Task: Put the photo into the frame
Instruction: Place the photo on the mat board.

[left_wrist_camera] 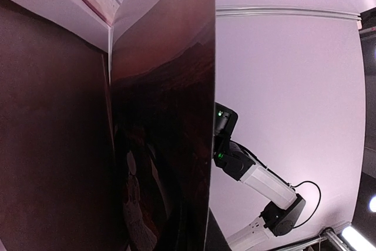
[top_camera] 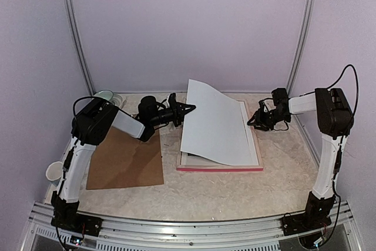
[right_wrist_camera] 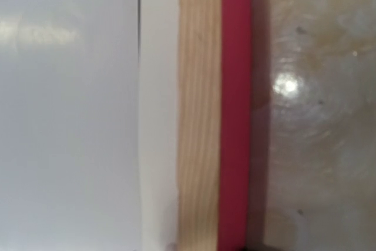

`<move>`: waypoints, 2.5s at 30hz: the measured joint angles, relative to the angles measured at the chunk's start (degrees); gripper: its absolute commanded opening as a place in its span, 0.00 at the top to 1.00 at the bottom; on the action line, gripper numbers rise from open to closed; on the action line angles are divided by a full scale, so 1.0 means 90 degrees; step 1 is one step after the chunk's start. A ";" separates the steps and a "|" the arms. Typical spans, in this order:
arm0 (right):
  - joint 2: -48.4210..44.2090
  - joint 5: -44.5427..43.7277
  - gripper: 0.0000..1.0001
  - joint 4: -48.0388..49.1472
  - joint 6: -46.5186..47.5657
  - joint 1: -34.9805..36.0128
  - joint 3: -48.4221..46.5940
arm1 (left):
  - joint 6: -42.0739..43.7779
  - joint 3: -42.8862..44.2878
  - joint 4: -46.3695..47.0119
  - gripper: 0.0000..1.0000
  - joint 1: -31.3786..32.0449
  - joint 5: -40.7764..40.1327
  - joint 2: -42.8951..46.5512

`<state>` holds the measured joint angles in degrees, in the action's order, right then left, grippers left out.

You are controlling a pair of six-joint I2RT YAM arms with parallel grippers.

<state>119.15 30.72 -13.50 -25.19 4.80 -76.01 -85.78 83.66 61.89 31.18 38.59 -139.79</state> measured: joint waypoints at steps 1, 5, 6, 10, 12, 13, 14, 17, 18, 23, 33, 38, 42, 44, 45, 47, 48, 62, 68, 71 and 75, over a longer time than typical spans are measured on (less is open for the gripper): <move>0.0002 0.0017 0.63 0.0007 -0.0002 0.0000 0.0000 | -0.0024 0.0000 0.0061 0.91 0.0000 0.0000 -0.0002; 0.0012 0.0053 0.63 0.0024 -0.0002 0.0000 0.0005 | -0.0148 0.0002 0.0328 0.91 0.0002 0.0000 -0.0005; 0.0012 0.0066 0.63 0.0034 -0.0002 0.0000 0.0010 | -0.0175 0.0012 0.0398 0.91 0.0002 -0.0002 -0.0010; 0.0012 0.0090 0.63 0.0063 -0.0002 0.0002 0.0027 | -0.0335 0.0041 0.0726 0.91 0.0012 0.0000 -0.0039; 0.0012 0.0102 0.63 0.0066 -0.0002 0.0000 0.0029 | -0.0432 0.0109 0.0886 0.91 0.0019 0.0005 -0.0075; 0.0012 0.0109 0.63 0.0068 -0.0002 0.0002 0.0032 | -0.0447 0.0143 0.0933 0.91 0.0024 0.0010 -0.0087; 0.0012 0.0114 0.63 0.0068 -0.0002 0.0002 0.0032 | -0.0454 0.0197 0.0957 0.91 0.0032 0.0022 -0.0097; 0.0015 0.0138 0.63 0.0085 -0.0019 0.0000 0.0039 | -0.0466 0.0391 0.1015 0.91 0.0058 0.0056 -0.0153; 0.0019 0.0151 0.63 0.0097 -0.0022 0.0002 0.0044 | -0.0469 0.0469 0.1042 0.91 0.0070 0.0085 -0.0187; 0.0019 0.0185 0.63 0.0153 -0.0024 0.0000 0.0070 | -0.0522 0.0821 0.1132 0.91 0.0131 0.0219 -0.0403; 0.0022 0.0204 0.63 0.0170 -0.0024 0.0000 0.0078 | -0.0593 0.1440 0.1132 0.90 0.0306 0.0617 -0.0782; 0.0022 0.0206 0.63 0.0170 -0.0027 0.0000 0.0078 | -0.0461 0.1464 0.1030 0.88 0.0328 0.0743 -0.0780; 0.0022 0.0209 0.63 0.0170 -0.0027 0.0000 0.0078 | -0.0352 0.1496 0.0933 0.85 0.0330 0.0835 -0.0782; 0.0022 0.0209 0.63 0.0170 -0.0027 0.0000 0.0078 | -0.0294 0.1494 0.0889 0.80 0.0325 0.0852 -0.0780; 0.0022 0.0209 0.63 0.0170 -0.0027 0.0000 0.0078 | -0.0274 0.1481 0.0882 0.79 0.0323 0.0852 -0.0780; 0.0022 0.0209 0.63 0.0170 -0.0027 0.0000 0.0078 | -0.0221 0.1440 0.0869 0.77 0.0316 0.0857 -0.0780; 0.0022 0.0209 0.63 0.0168 -0.0027 0.0000 0.0078 | -0.0160 0.1401 0.0831 0.76 0.0301 0.0857 -0.0780; 0.0022 0.0209 0.63 0.0165 -0.0046 0.0000 0.0078 | 0.0333 0.0852 0.0204 0.38 0.0063 0.0835 -0.0758; 0.0022 0.0231 0.63 0.0165 -0.0049 0.0000 0.0078 | 0.0743 0.0741 -0.0432 0.01 -0.0005 0.0811 -0.0588; 0.0022 0.0253 0.63 0.0163 -0.0068 0.0000 0.0078 | 0.1020 0.0697 -0.0877 0.01 -0.0010 0.0775 -0.0435; 0.0022 0.0274 0.63 0.0158 -0.0083 0.0002 0.0078 | 0.1280 0.0593 -0.1353 0.01 -0.0005 0.0682 -0.0216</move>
<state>119.35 33.19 -12.08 -25.93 4.82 -75.31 -74.26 88.99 49.71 31.14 44.73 -141.73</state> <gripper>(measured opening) 0.372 0.988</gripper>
